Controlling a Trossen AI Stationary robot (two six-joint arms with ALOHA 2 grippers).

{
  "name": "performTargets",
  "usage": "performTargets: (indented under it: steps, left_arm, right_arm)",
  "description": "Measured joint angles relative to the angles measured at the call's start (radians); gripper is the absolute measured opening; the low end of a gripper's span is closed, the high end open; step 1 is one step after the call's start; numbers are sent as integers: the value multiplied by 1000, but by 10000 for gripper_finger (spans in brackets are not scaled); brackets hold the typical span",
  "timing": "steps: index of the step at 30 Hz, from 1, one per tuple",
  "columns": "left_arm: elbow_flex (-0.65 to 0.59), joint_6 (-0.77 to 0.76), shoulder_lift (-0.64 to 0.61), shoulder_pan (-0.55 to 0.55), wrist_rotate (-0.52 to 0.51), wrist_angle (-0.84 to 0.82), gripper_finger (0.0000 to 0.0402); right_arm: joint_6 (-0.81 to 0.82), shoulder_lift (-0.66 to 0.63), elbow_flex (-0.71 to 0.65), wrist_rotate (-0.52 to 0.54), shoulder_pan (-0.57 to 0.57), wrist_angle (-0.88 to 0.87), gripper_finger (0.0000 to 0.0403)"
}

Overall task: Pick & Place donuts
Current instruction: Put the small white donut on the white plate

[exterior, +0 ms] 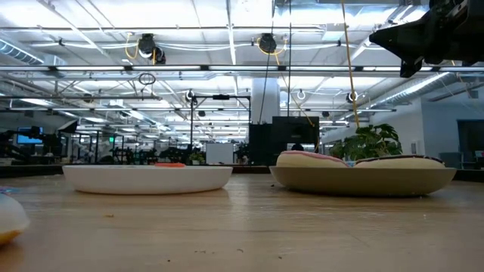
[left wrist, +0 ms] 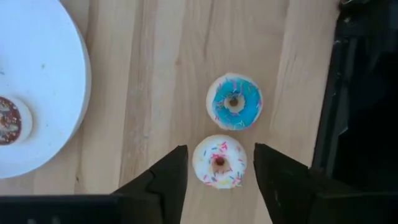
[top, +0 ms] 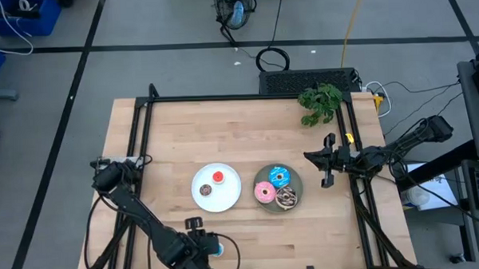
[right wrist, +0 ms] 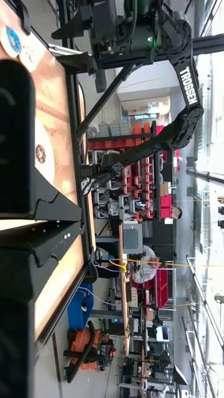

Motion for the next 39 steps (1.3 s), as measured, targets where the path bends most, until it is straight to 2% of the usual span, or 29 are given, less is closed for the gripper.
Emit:
performTargets:
  steps: [9,16,23,33,39]
  left_arm:
    - [-115,-36,0,-23,14,19,189]
    - [-200,-67,0,-3,111,160,189]
    - [-273,-80,0,9,121,196,189]
    - [-293,-59,0,20,117,225,189]
    - [-294,-110,0,44,100,239,189]
  right_arm:
    - [0,0,0,0,0,0,0]
    - [0,0,0,0,0,0,0]
    - [1,0,0,0,0,0,0]
    - [1,0,0,0,0,0,0]
    - [1,1,0,0,0,0,0]
